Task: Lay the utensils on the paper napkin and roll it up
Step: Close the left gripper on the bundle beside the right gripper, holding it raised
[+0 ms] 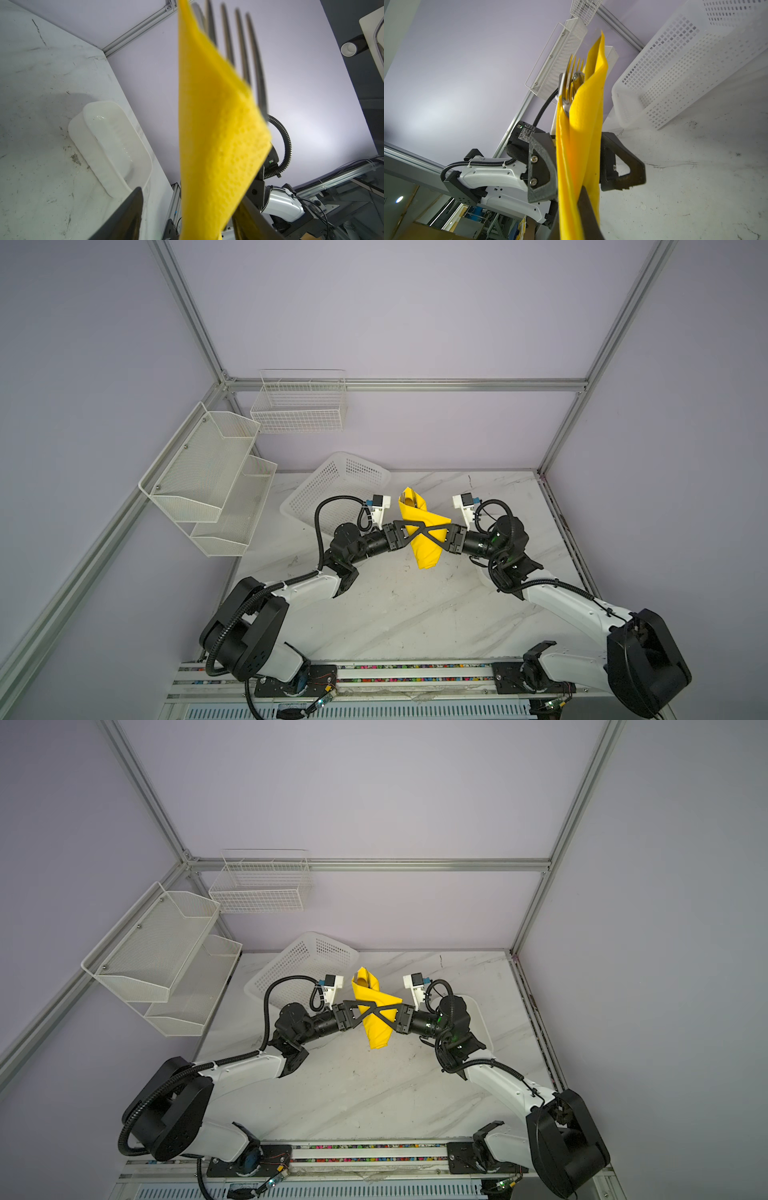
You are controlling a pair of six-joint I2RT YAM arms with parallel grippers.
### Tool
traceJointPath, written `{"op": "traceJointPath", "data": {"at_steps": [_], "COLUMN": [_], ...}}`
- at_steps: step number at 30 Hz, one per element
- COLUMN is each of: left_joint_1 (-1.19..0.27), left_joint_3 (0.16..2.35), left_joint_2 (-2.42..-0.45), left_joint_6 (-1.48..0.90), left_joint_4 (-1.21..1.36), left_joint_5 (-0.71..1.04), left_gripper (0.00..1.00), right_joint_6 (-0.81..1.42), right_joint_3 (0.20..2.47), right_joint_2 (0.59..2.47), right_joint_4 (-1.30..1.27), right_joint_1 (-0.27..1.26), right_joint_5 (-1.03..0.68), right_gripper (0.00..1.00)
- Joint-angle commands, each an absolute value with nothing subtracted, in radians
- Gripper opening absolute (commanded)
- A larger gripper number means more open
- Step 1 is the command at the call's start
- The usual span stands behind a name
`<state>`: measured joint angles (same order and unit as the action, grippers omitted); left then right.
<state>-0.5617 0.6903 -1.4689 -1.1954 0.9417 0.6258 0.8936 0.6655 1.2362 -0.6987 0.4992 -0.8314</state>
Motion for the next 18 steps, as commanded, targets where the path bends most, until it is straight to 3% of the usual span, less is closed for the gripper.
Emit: {"op": "traceJointPath", "data": {"at_steps": [1,10,18], "left_joint_1": [-0.552,-0.551,-0.551], "left_joint_3": [0.756,0.755,0.761], "left_joint_2": [-1.438,-1.438,-1.448], "left_joint_6": [-1.209,-1.224,-1.236], "left_joint_4": [1.032,1.071,1.078], "left_joint_5": [0.637,0.642,0.656], "left_gripper": [0.59,0.48,0.44], "right_joint_6": [0.905,0.934,0.973], "right_joint_3": [0.702,0.702,0.703], "right_joint_2": [1.228,1.241,1.252], "right_joint_4": [-0.776,-0.812,-0.865], "right_joint_1": [0.5,0.499,0.5], "right_joint_5": [-0.851,-0.869,-0.894], "right_gripper": [0.07,0.07,0.07]}}
